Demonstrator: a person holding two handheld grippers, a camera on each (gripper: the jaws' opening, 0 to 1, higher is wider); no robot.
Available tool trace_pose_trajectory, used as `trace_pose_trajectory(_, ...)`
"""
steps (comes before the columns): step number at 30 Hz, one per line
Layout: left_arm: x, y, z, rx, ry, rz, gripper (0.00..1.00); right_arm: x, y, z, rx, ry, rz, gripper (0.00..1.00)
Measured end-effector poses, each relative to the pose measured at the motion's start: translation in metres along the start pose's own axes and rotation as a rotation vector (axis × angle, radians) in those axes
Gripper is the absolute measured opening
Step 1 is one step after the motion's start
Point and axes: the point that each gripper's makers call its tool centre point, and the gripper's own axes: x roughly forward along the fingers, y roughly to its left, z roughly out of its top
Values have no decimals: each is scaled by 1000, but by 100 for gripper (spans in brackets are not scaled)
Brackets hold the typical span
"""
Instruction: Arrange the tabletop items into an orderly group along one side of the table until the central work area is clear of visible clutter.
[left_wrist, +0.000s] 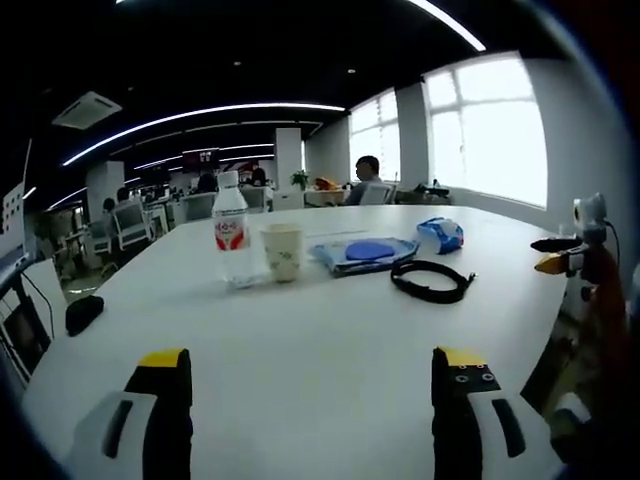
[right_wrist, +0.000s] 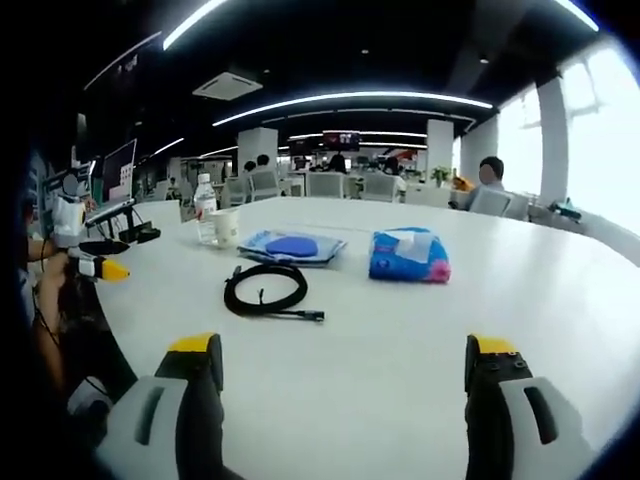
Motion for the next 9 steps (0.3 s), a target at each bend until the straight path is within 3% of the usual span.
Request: trace_pose_trajectory(9,-2,-2,0,9,3,-3,100,0,3,-2,11,4,14,94)
